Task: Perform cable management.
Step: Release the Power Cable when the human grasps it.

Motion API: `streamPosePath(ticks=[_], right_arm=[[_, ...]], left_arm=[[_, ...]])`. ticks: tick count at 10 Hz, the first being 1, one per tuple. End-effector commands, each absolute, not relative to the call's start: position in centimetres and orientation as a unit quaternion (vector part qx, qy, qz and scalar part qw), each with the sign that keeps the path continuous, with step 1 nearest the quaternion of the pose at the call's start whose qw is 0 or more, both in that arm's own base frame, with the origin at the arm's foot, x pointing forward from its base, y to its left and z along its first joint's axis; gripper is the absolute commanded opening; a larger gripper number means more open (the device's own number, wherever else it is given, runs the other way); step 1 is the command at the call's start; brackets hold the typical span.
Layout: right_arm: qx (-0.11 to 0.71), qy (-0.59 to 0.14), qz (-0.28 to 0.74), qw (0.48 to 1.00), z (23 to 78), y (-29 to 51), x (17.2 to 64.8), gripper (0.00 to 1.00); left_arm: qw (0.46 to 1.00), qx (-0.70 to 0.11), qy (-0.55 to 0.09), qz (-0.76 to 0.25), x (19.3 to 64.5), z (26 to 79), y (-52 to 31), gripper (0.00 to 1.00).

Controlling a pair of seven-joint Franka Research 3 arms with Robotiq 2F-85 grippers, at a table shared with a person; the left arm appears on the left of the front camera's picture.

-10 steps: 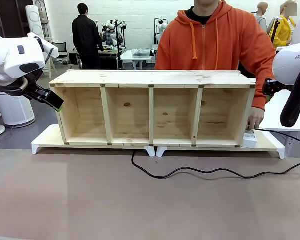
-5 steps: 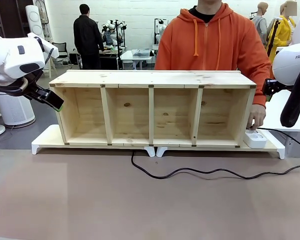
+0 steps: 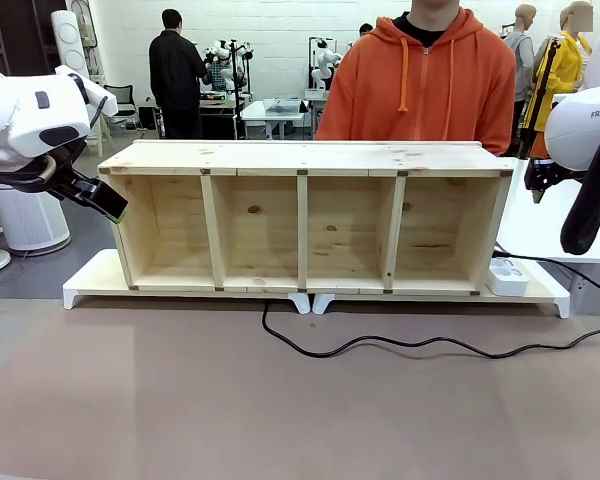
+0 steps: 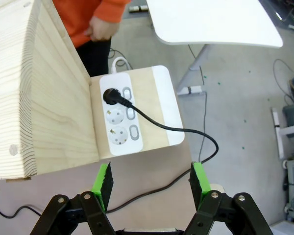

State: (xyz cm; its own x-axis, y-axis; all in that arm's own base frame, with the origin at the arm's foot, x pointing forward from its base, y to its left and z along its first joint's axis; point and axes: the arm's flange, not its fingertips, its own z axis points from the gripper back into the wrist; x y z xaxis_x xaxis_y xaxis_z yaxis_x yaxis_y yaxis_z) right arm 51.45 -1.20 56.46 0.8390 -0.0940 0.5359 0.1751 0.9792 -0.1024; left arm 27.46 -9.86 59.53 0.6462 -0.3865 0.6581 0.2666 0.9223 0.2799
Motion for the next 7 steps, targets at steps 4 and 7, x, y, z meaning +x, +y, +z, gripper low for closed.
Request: streamPosePath(ticks=[4, 7], right_arm=[[-0.074, -0.273, -0.071, 0.957, 56.35, -1.21, 51.44, 0.81], [-0.074, -0.273, -0.071, 0.957, 56.35, -1.21, 51.44, 0.81]], left_arm=[[0.902, 0.079, -0.385, -0.181, 27.68, 59.52, -9.95, 1.00], [0.902, 0.079, -0.385, -0.181, 27.68, 59.52, -9.95, 1.00]])
